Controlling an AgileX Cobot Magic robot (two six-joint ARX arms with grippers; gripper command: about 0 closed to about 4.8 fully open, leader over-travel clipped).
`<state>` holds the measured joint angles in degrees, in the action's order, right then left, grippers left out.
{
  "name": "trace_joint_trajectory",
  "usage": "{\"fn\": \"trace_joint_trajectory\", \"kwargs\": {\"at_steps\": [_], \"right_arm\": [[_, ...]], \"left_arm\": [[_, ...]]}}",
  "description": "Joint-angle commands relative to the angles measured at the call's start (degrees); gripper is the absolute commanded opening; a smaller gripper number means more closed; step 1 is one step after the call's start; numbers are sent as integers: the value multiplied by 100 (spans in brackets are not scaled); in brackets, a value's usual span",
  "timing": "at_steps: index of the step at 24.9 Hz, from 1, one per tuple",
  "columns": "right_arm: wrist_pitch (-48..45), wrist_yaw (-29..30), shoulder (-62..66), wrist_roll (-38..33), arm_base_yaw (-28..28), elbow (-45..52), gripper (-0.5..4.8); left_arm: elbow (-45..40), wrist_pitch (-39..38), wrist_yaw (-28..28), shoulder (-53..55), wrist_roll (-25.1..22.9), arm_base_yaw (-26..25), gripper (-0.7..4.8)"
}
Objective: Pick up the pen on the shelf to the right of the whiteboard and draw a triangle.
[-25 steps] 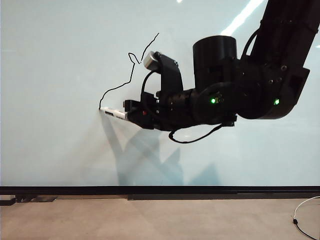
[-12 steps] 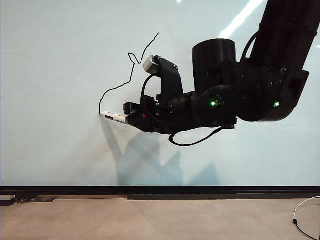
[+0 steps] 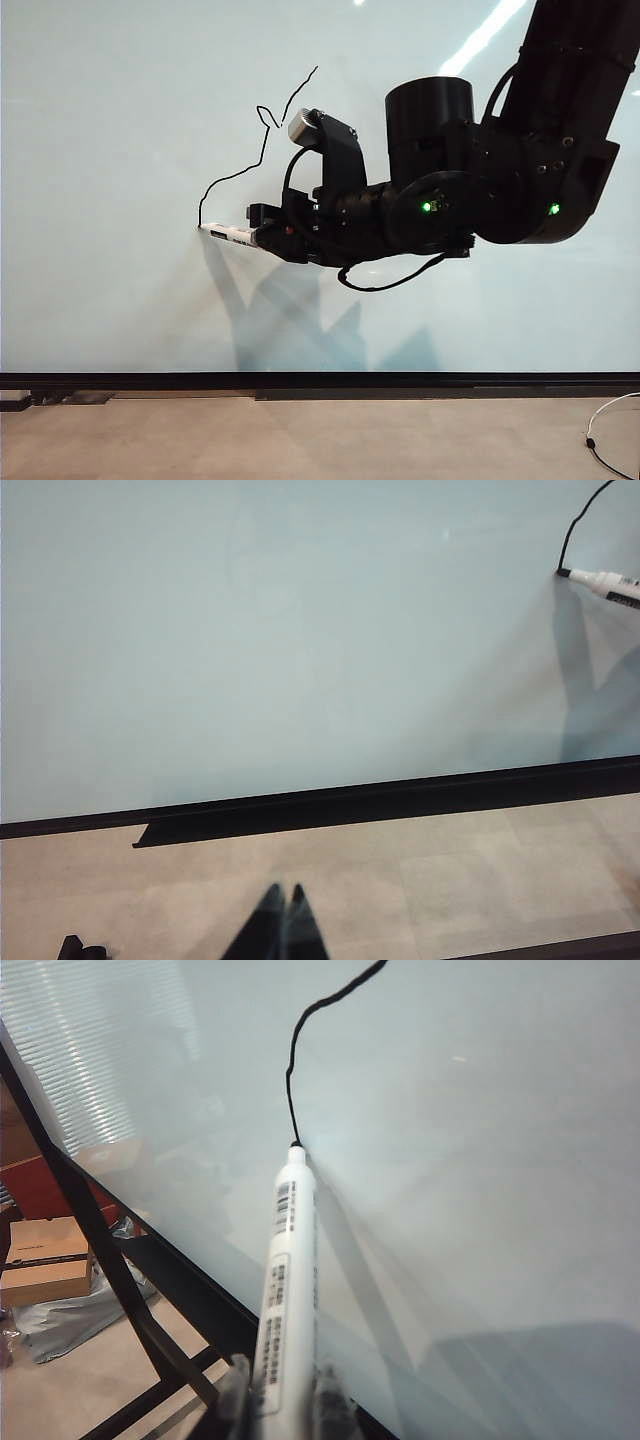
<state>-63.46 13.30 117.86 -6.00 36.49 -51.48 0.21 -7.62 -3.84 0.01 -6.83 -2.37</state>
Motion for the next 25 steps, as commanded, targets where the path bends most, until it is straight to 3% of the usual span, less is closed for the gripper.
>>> {"fn": "trace_joint_trajectory", "kwargs": {"at_steps": [1, 25], "right_arm": [[-155, -293, -39, -42, -39, -11, -5], [-415, -752, -1056, 306, -498, 1451, -5]], "left_arm": [[20, 37, -2, 0, -4, 2, -5], [20, 37, -2, 0, -4, 2, -5]]}}
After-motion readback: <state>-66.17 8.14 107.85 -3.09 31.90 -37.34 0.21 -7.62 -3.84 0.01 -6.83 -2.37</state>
